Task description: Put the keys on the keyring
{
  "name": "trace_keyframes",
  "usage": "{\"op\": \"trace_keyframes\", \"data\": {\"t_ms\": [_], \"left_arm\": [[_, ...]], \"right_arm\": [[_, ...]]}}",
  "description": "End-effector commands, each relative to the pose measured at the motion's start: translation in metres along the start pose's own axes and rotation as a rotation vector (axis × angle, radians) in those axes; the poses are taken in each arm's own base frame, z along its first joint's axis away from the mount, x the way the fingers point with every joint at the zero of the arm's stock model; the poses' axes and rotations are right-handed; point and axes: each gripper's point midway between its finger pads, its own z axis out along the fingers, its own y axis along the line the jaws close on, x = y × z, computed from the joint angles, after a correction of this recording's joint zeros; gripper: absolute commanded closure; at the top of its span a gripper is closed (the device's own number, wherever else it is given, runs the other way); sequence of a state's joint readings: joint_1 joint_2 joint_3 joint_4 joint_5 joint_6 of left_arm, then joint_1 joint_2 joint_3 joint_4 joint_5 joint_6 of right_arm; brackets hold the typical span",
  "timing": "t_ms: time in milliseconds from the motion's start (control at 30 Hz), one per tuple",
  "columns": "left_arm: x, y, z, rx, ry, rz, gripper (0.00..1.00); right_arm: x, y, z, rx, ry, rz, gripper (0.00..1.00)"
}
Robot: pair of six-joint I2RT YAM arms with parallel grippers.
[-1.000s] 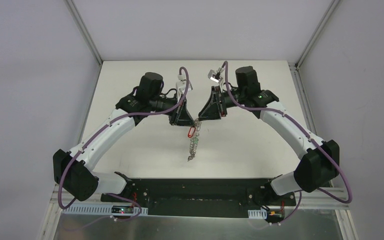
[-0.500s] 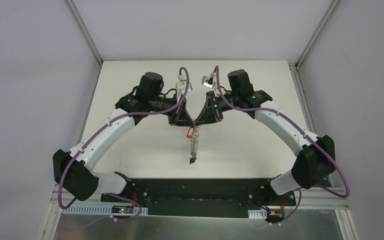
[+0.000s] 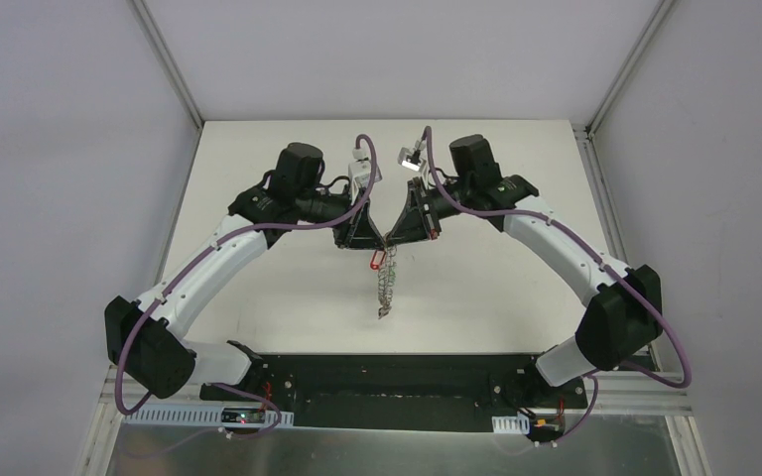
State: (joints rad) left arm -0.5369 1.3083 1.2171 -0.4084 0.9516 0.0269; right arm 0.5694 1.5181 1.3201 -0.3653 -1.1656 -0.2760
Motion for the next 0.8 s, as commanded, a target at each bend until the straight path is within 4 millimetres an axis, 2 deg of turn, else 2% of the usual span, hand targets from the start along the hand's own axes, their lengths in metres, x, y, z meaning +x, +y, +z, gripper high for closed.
{"op": "trace_keyframes", "data": {"t_ms": [0, 133, 300, 433, 767], "left_arm": [[-0.027, -0.017, -0.012, 0.015, -0.078, 0.149, 0.84], [-0.028, -0.019, -0.015, 0.025, -0.089, 0.168, 0.74], [-0.024, -0.017, -0.013, 0.037, -0.091, 0.177, 0.72], [-0.025, -0.015, -0.01, 0.039, -0.093, 0.182, 0.73], [-0.015, -0.01, -0.007, 0.042, -0.076, 0.164, 0.84]], "right_arm": [[-0.033, 0.014, -0.009, -0.034, -0.059, -0.066, 1.0], [-0.042, 0.017, -0.015, -0.055, -0.094, -0.04, 1.0], [-0.042, 0.015, -0.018, -0.056, -0.112, -0.02, 1.0], [-0.043, 0.016, -0.02, -0.06, -0.123, -0.014, 1.0], [-0.046, 0.015, -0.022, -0.054, -0.14, 0.003, 1.0]]}}
